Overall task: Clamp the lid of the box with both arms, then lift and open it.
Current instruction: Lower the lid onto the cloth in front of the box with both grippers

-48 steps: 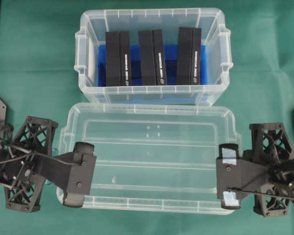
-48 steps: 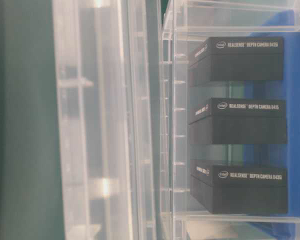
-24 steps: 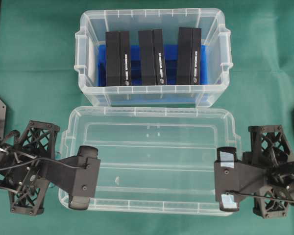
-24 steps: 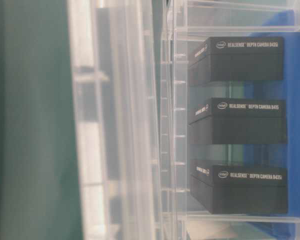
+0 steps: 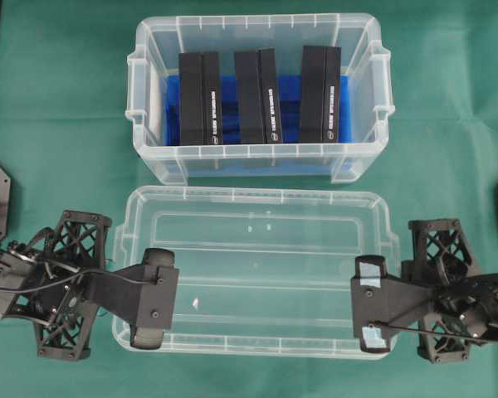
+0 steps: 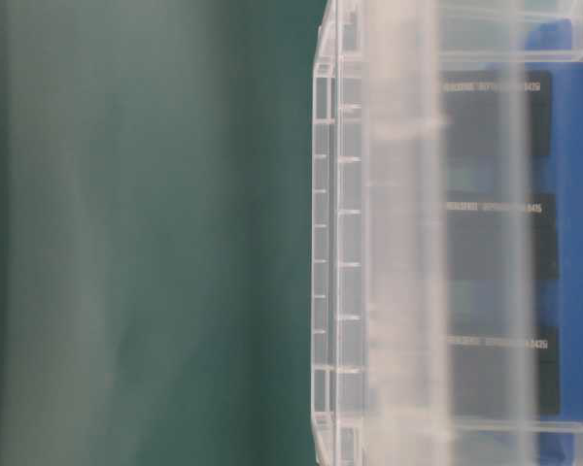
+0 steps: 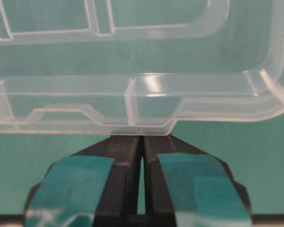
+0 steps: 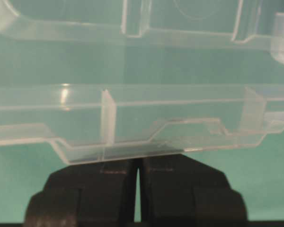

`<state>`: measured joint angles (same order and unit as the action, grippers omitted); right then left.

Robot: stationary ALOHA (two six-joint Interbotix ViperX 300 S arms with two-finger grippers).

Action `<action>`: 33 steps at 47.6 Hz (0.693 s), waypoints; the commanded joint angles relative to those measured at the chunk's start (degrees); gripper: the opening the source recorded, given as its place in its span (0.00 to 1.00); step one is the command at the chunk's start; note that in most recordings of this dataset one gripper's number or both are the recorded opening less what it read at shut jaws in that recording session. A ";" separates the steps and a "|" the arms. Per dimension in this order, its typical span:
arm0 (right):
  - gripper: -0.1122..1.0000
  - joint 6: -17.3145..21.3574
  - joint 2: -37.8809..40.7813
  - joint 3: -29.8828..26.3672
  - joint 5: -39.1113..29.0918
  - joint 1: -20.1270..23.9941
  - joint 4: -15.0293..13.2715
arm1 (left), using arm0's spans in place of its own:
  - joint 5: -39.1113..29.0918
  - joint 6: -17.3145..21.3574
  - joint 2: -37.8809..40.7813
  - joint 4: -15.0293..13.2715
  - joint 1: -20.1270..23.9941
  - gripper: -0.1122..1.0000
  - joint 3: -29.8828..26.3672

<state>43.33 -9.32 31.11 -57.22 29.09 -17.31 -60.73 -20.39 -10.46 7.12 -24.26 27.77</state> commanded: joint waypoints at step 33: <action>0.10 2.37 5.63 7.03 18.98 -2.99 -2.29 | 23.03 -6.68 6.50 2.29 1.41 0.10 8.44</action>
<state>45.53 -3.60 39.73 -41.66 27.60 -18.28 -41.04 -26.28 -3.87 8.09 -24.17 37.97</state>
